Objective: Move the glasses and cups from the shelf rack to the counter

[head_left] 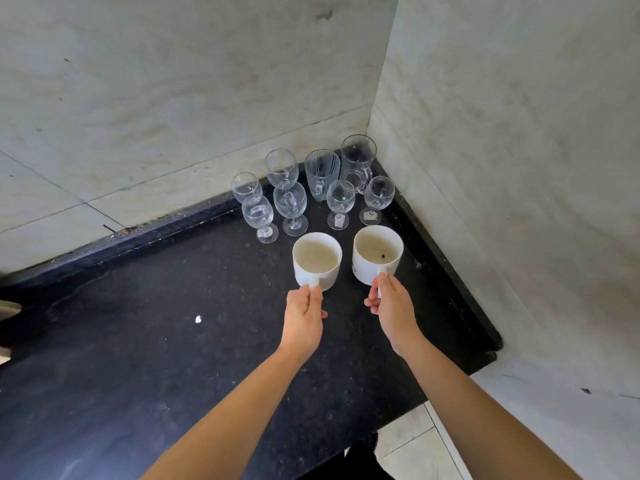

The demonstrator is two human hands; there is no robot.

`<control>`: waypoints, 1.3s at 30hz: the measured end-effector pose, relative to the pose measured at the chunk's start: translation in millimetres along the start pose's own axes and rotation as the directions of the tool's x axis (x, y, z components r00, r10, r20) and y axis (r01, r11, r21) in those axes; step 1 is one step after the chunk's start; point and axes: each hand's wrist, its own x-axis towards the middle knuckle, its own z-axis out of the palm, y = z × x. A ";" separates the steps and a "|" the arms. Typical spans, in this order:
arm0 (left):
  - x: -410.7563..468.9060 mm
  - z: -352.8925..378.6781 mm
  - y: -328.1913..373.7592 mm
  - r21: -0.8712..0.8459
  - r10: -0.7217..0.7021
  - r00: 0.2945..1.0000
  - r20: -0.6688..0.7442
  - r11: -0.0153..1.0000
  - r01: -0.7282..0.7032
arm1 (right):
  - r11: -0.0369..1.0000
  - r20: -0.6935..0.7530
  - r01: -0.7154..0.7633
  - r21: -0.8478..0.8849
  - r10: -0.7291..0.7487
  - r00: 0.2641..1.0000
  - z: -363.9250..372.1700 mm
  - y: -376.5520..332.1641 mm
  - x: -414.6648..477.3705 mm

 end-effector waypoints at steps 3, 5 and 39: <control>14.6 7.7 2.0 0.008 0.020 1.000 0.015 1.000 -0.020 | 1.000 -0.021 -0.004 0.009 0.004 1.000 5.4 1.8 15.1; 21.9 12.4 3.3 0.019 0.022 1.000 0.014 1.000 -0.023 | 1.000 -0.034 -0.006 0.000 0.006 0.999 8.5 2.9 24.0; -22.8 -104.0 91.3 0.554 0.371 0.893 -0.253 0.813 -0.181 | 0.720 0.015 0.453 -0.526 -0.524 0.852 2.2 -108.0 -35.4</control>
